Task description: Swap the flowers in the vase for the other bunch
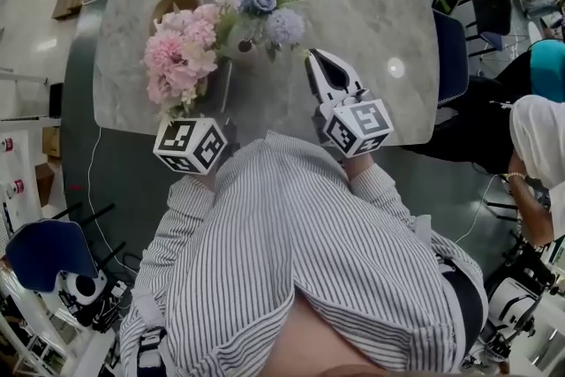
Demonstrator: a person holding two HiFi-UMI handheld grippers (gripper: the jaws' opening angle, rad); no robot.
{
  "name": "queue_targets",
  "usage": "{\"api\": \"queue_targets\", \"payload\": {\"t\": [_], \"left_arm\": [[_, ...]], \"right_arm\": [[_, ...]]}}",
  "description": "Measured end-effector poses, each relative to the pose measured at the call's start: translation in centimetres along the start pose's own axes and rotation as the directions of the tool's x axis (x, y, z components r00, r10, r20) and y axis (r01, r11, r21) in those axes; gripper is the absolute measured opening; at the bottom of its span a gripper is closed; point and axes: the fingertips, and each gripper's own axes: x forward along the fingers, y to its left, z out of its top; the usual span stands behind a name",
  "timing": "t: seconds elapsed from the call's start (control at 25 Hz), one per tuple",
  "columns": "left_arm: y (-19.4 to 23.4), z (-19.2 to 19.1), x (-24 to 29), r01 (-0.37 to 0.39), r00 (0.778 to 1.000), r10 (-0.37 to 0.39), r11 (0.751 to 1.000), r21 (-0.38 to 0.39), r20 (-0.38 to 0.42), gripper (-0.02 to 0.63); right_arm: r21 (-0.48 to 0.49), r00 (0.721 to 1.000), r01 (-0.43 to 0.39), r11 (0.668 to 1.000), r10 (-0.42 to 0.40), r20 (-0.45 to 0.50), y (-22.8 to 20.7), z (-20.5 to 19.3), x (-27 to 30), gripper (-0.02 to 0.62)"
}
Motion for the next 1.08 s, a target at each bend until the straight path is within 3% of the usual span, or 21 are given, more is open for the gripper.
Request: {"api": "queue_targets", "payload": {"t": [1.08], "left_arm": [[0.1,-0.3,-1.2,-0.033,0.999,0.034,0.999,-0.011,0.02,0.026]], "right_arm": [[-0.004,1.0,-0.009,1.0,0.009,-0.01,0.3,-0.5,-0.1,0.014]]}}
